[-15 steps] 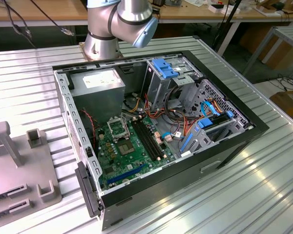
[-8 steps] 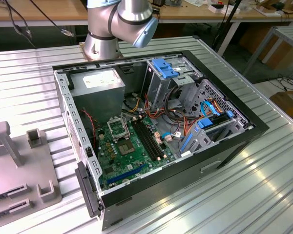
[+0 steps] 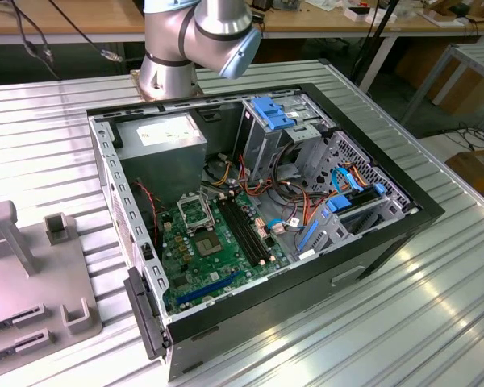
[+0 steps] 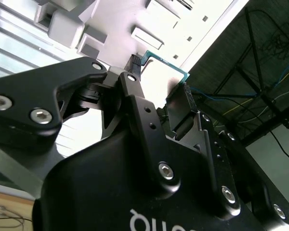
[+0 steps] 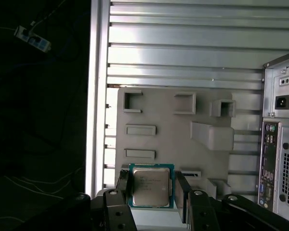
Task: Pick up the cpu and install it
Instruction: 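Pick up the cpu and move it towards the insertion slot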
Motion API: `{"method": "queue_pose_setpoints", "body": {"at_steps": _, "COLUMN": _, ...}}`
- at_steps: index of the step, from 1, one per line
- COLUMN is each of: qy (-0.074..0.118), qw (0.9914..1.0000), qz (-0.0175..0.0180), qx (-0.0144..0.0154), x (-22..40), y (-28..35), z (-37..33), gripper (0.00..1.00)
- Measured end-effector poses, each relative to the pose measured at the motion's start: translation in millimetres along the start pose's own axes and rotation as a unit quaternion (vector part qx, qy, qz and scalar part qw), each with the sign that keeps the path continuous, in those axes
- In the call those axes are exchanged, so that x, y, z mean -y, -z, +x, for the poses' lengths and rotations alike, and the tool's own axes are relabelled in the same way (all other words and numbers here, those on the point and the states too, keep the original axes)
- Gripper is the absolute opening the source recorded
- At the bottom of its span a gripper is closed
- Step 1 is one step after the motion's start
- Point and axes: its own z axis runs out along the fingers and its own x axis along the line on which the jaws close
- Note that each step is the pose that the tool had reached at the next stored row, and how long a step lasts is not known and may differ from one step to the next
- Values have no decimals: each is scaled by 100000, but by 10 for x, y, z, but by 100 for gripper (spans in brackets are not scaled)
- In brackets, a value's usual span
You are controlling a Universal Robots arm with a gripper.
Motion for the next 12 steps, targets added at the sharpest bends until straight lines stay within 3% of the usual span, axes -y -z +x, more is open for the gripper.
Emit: {"method": "queue_pose_setpoints", "body": {"at_steps": 12, "qy": -1, "qw": 100000, "qz": 1, "qx": -2, "x": 3, "y": 5, "z": -85, "gripper": 47}}
